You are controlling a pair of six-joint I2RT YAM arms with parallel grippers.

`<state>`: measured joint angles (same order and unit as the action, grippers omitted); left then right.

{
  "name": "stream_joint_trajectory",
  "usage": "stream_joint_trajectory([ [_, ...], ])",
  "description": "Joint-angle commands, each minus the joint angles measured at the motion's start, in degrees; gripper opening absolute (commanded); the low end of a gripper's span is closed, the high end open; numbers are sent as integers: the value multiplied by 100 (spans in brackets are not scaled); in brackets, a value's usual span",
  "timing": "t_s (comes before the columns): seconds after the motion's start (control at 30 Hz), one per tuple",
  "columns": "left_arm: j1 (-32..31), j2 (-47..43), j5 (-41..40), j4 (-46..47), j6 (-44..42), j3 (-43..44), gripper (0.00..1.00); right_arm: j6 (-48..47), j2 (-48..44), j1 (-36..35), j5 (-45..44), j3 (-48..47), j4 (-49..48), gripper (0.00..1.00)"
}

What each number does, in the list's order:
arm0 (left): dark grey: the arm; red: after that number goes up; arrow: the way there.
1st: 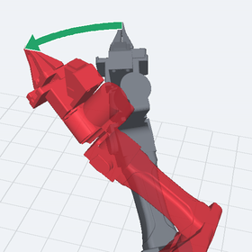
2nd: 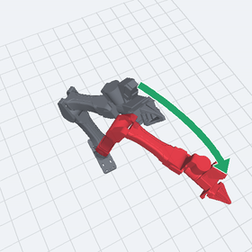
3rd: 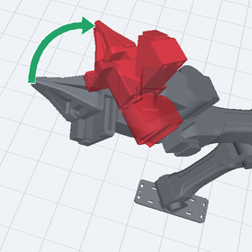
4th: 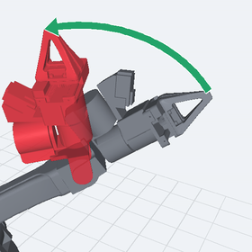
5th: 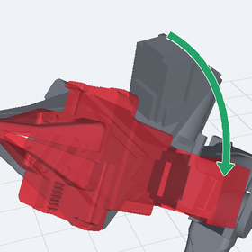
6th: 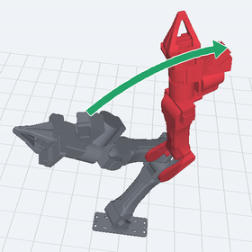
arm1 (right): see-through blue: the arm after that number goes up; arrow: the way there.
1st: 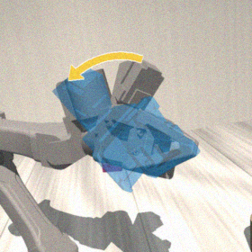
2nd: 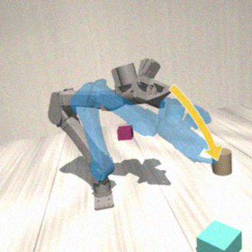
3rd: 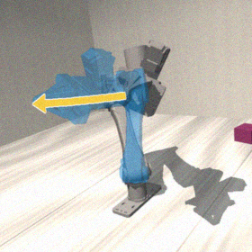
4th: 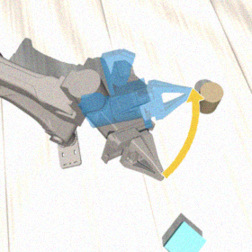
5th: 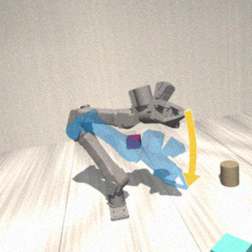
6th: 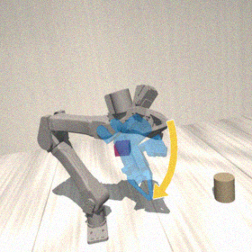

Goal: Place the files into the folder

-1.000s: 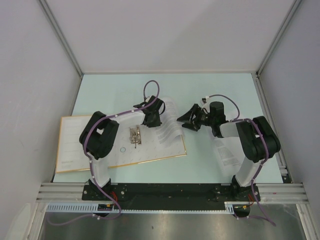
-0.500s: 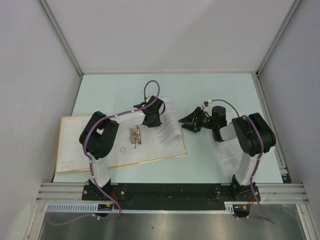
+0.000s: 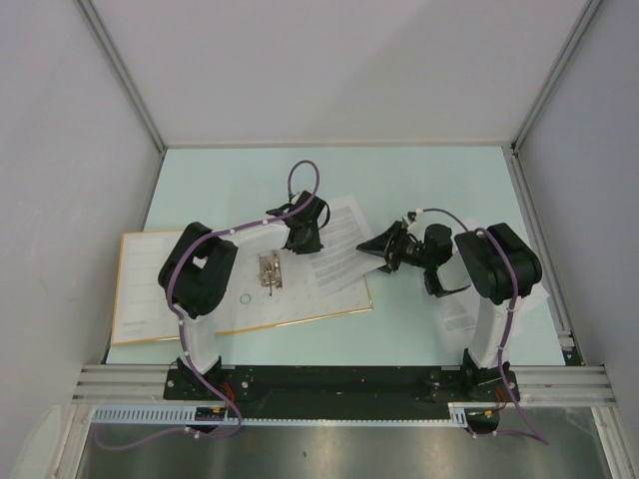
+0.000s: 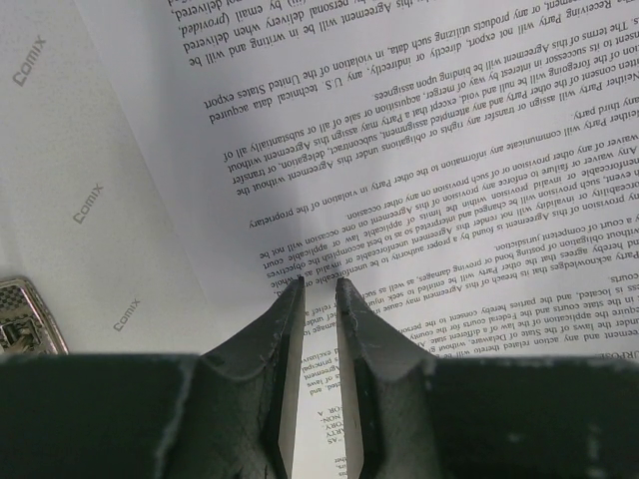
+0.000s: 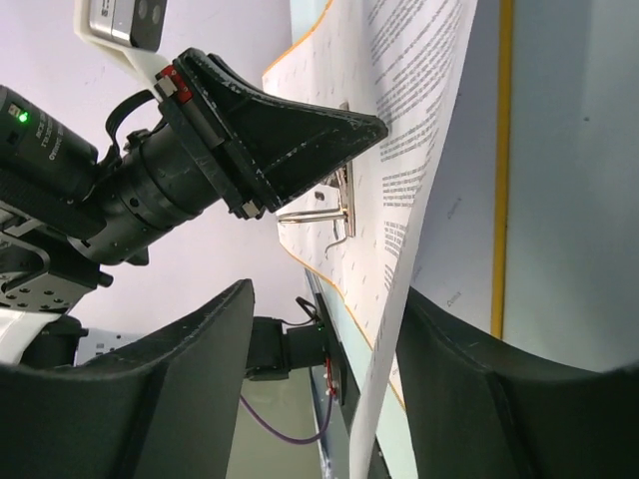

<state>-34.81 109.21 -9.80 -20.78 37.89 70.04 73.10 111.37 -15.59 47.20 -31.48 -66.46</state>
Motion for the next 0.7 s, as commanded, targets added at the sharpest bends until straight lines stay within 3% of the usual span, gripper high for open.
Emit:
stream_joint_trajectory([
  [0.0,0,-66,101,-111,-124,-175,24,-120,-72,-23,-62,-33,-299,56],
  [0.07,0,-92,110,-128,-159,-184,24,-304,-54,21,-79,-42,-176,51],
  [0.17,0,-145,128,-94,-273,-219,24,-831,-98,56,-88,-129,255,51],
  [0.37,0,-242,242,-41,-519,-263,28,-2290,-405,56,0,-674,2185,51],
  [0.43,-8,-355,382,38,-668,-272,33,-2571,-537,48,-35,-780,2513,35],
  [0.47,-9,-426,426,117,-817,-289,43,-2729,-581,39,-62,-841,2784,19],
  [0.5,0,-531,453,109,-879,-272,48,-2809,-625,4,-166,-850,2874,13],
  [0.57,-9,-865,365,-275,-993,-36,62,-3002,-827,-101,-307,-851,3215,4],
  [0.67,-9,-1207,-126,-1093,-1055,482,64,-3179,-1204,-426,-807,-859,3760,0],
])
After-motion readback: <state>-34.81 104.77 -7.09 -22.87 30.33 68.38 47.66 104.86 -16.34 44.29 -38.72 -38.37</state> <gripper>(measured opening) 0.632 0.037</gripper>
